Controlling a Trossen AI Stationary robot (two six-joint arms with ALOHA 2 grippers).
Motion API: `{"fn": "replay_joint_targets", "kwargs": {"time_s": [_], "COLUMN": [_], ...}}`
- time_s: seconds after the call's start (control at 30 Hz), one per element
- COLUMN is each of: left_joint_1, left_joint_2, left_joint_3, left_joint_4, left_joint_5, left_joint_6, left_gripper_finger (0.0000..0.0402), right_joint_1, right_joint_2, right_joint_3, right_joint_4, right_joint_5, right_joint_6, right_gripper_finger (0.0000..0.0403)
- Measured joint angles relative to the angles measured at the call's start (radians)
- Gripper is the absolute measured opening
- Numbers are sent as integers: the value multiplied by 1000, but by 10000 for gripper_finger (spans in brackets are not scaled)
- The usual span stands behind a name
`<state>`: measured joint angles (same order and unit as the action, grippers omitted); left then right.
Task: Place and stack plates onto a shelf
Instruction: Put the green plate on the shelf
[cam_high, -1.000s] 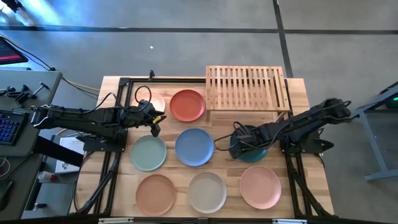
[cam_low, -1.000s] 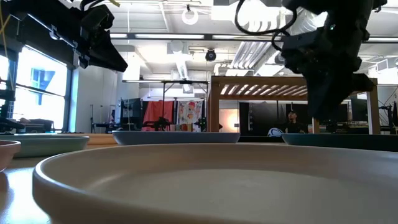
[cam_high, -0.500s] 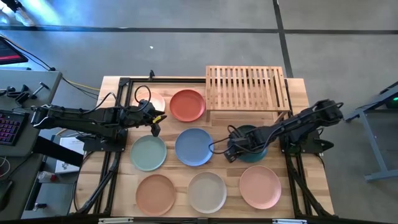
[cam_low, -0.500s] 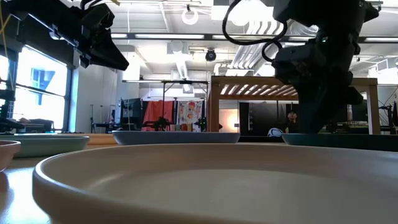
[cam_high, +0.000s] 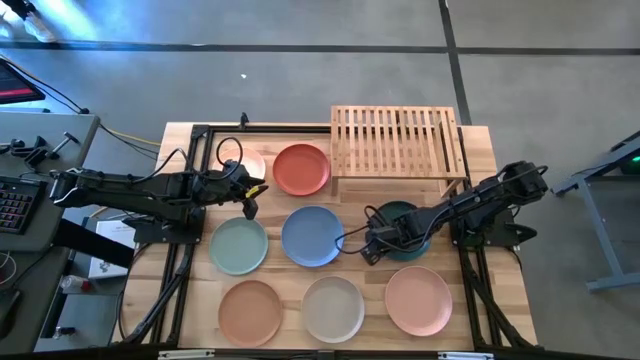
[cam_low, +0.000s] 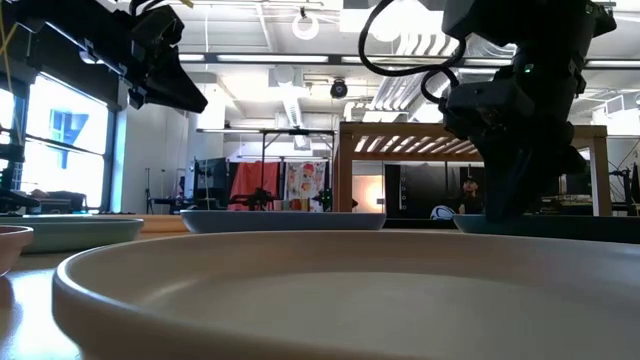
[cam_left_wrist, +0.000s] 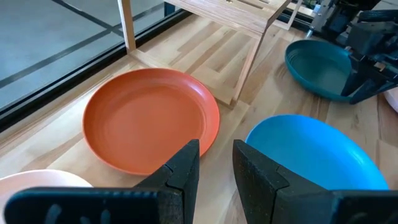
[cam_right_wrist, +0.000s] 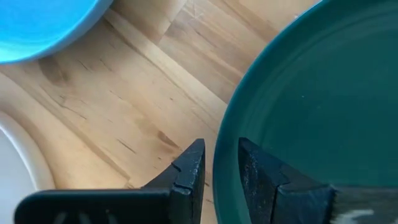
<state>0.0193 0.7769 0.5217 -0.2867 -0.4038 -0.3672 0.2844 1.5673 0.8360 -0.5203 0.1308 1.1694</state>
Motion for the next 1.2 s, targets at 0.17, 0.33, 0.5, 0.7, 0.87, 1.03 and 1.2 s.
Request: {"fn": "replay_joint_targets", "kwargs": {"time_s": [0.17,0.33,0.5,0.7,0.87,1.03,1.2], "left_joint_1": [0,0,0,0,0,0,0], "left_joint_2": [0,0,0,0,0,0,0], "left_joint_3": [0,0,0,0,0,0,0], "left_joint_4": [0,0,0,0,0,0,0], "left_joint_5": [0,0,0,0,0,0,0], "left_joint_6": [0,1,1,1,2,2,2], "left_gripper_finger": [87,87,87,87,87,87,87], "right_joint_1": [0,0,0,0,0,0,0], "right_joint_2": [0,0,0,0,13,19,22], "right_joint_3": [0,0,0,0,0,2,31], "right_joint_4": [-6,-7,-9,-17,-17,-14,-47], "right_joint_5": [9,0,-6,-20,-40,-51,-45], "right_joint_6": [-1,0,0,0,1,0,-1], "right_gripper_finger": [75,75,75,70,36,5,2]}}
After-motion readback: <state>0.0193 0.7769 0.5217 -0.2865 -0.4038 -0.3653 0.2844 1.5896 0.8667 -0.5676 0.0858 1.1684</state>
